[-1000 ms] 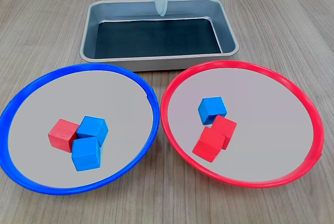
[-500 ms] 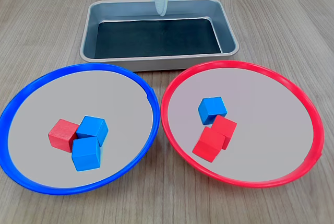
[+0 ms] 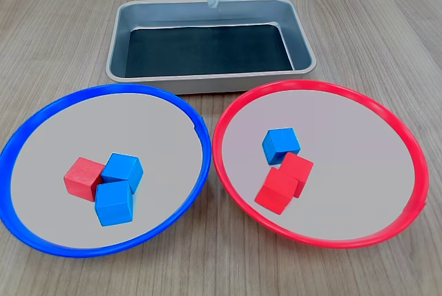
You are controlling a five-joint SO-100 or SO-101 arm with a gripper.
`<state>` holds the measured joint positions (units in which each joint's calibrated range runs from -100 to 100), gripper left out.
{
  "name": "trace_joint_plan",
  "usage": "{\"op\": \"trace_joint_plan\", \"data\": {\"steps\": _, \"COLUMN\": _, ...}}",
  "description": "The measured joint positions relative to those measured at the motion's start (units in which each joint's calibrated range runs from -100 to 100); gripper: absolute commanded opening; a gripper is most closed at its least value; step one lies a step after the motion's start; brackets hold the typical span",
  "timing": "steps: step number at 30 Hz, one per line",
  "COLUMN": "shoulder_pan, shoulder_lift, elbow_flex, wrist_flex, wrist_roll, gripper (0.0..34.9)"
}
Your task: Relocate any misplaced blocks to their matching dishes.
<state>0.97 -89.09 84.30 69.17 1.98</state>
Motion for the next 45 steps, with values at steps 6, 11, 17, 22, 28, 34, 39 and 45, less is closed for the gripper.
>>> {"op": "trace_joint_plan", "data": {"steps": 6, "shoulder_pan": -1.8, "shoulder_lift": 18.4, "elbow_flex": -18.6, "wrist_flex": -1.8, "wrist_roll": 5.4, "gripper": 0.2}}
{"op": "trace_joint_plan", "data": {"steps": 11, "shoulder_pan": -3.6, "shoulder_lift": 38.4, "elbow_flex": -37.0, "wrist_flex": -4.9, "wrist_roll": 14.4, "gripper": 0.2}}
{"op": "trace_joint_plan", "data": {"steps": 17, "shoulder_pan": -5.4, "shoulder_lift": 60.8, "elbow_flex": -58.2, "wrist_flex": -5.0, "wrist_roll": 28.6, "gripper": 0.2}}
{"op": "trace_joint_plan", "data": {"steps": 22, "shoulder_pan": -7.1, "shoulder_lift": 74.0, "elbow_flex": -69.3, "wrist_flex": -8.1, "wrist_roll": 38.7, "gripper": 0.2}}
{"op": "trace_joint_plan", "data": {"steps": 28, "shoulder_pan": -9.2, "shoulder_lift": 87.6, "elbow_flex": -79.1, "wrist_flex": -14.6, "wrist_roll": 48.2, "gripper": 0.3}}
{"op": "trace_joint_plan", "data": {"steps": 34, "shoulder_pan": -8.6, "shoulder_lift": 94.9, "elbow_flex": -83.0, "wrist_flex": -15.5, "wrist_roll": 52.0, "gripper": 6.0}}
{"op": "trace_joint_plan", "data": {"steps": 39, "shoulder_pan": -9.3, "shoulder_lift": 95.7, "elbow_flex": -83.5, "wrist_flex": -12.5, "wrist_roll": 52.2, "gripper": 9.0}}
{"op": "trace_joint_plan", "data": {"steps": 45, "shoulder_pan": -10.4, "shoulder_lift": 96.2, "elbow_flex": -82.3, "wrist_flex": -10.0, "wrist_roll": 52.2, "gripper": 12.1}}
